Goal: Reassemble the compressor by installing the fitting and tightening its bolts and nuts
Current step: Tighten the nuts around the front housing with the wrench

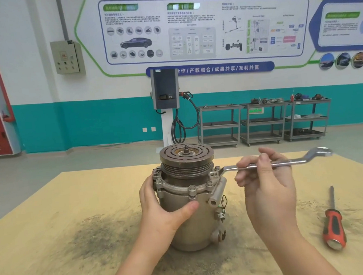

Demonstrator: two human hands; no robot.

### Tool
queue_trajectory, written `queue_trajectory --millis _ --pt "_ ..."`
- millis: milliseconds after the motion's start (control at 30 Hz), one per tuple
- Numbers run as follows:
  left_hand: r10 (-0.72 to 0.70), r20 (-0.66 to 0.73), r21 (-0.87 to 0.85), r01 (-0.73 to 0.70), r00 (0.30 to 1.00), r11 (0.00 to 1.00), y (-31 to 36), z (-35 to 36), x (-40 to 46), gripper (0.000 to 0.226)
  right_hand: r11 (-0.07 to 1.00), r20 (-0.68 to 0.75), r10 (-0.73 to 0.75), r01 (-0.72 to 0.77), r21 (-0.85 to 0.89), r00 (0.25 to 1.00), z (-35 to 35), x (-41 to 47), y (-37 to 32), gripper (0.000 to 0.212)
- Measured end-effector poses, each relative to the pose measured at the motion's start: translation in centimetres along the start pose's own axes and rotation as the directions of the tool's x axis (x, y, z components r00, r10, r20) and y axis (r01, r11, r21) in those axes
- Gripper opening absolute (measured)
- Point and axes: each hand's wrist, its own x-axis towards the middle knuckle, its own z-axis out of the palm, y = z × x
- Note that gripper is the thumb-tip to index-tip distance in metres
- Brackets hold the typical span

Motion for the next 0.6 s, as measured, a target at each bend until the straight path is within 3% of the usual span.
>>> queue_trajectory --millis 233,333,400,533,600 --pt "0.033 0.010 0.007 -0.033 0.999 0.999 0.0 0.2 -0.1 0.116 0.877 0.048 0.414 -0.412 0.248 0.909 -0.8 1.9 0.6 0.013" --pt "0.031 0.019 0.011 -0.031 0.999 0.999 0.1 0.2 -0.2 0.122 0.830 0.073 0.486 -0.486 0.274 0.871 -1.1 2.3 1.0 0.013" --pt "0.025 0.020 -0.001 -0.025 0.999 1.000 0.1 0.2 -0.1 0.122 0.879 0.051 0.414 -0.414 0.237 0.909 -1.1 2.0 1.4 0.014" --pt "0.046 0.008 -0.003 -0.046 0.999 0.999 0.0 0.2 -0.1 0.111 0.996 0.037 0.067 -0.069 0.059 0.997 -0.7 0.5 2.0 0.013" --pt "0.045 0.008 -0.005 -0.045 0.999 0.999 -0.2 0.2 -0.1 0.111 0.999 0.014 0.026 -0.027 0.042 1.000 -0.6 0.3 2.2 0.013"
